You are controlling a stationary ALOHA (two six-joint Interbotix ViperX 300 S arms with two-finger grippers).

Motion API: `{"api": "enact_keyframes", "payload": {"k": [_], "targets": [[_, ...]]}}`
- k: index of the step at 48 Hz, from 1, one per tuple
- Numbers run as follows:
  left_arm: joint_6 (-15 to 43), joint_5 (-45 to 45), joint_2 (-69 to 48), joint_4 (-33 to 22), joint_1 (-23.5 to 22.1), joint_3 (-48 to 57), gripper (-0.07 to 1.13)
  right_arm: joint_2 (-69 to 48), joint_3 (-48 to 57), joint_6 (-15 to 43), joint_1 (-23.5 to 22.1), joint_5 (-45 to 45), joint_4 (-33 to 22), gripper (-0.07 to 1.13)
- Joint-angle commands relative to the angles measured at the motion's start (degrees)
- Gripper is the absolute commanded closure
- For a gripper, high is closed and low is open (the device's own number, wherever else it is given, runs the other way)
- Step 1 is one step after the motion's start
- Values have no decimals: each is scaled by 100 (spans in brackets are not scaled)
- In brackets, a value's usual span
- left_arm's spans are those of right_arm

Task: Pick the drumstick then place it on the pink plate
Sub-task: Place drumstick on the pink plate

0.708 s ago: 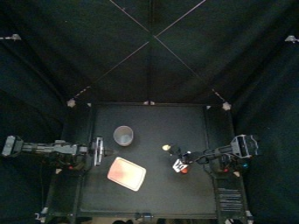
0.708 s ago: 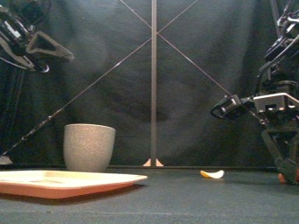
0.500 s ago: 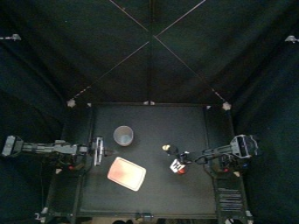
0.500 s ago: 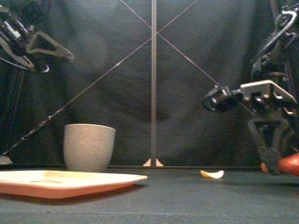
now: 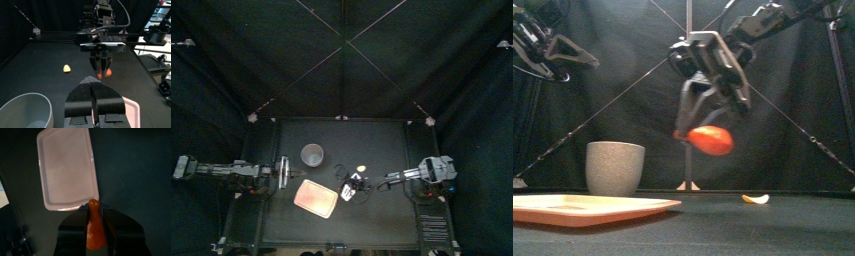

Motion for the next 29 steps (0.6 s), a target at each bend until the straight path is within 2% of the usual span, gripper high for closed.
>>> {"api": "enact_keyframes", "payload": {"k": [1, 15, 23, 29], "targets": [[9, -53, 18, 53, 35, -79, 106, 413, -694, 18, 18, -79, -185, 61], [9, -62, 18, 97, 44, -18, 106, 1538, -2153, 18, 105, 0, -299, 61], [9, -53, 18, 123, 44, 9, 106, 1767, -2443, 18, 105, 308, -308, 60], [9, -53, 18, 176, 44, 18, 106, 1819, -2549, 0, 141, 457, -387, 54]]}}
